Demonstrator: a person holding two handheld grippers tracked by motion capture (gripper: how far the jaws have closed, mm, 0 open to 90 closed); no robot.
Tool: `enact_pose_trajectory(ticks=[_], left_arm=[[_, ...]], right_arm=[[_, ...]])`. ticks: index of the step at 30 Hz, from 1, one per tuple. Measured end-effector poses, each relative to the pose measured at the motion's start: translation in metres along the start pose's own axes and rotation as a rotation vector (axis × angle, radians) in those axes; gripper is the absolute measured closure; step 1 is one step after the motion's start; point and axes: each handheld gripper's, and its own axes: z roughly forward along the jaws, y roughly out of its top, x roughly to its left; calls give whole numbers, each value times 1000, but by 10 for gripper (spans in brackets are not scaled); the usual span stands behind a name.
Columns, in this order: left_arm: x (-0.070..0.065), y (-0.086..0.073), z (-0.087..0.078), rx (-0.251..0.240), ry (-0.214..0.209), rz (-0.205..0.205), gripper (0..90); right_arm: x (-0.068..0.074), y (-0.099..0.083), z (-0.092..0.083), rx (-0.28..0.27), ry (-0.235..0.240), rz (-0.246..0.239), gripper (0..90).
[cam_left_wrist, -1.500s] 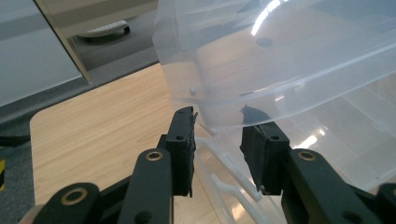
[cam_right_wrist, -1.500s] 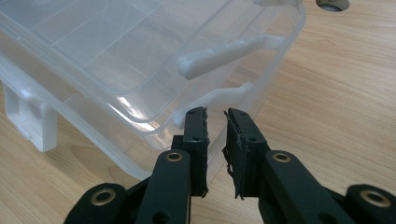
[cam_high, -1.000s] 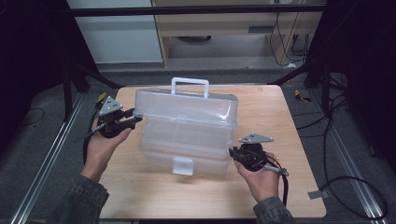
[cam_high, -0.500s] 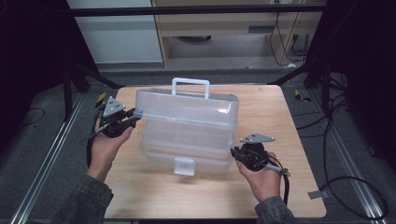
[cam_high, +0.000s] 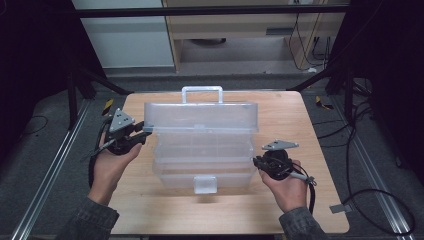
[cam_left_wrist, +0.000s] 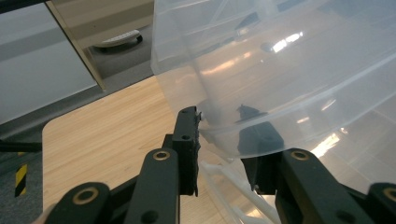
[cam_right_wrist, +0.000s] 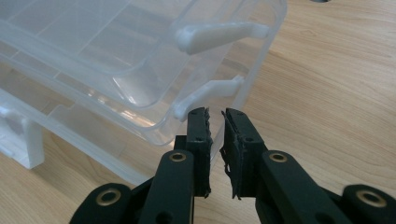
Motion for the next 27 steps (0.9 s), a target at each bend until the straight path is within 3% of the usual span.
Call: enact_pose_trajectory(ticks=[5, 11, 15, 27], left_arm=[[6, 5, 4, -13, -20, -39, 679], [8, 8, 6, -33, -13, -58, 691], [8, 9, 7, -31, -9, -56, 695], [8, 10, 7, -27, 1, -54, 701]], right_arm=[[0, 0, 1, 6, -6, -5, 800], [2, -2, 1, -17, -30, 2, 754], [3, -4, -1, -24, -52, 22, 694], [4, -6, 0, -22, -36, 71, 699]])
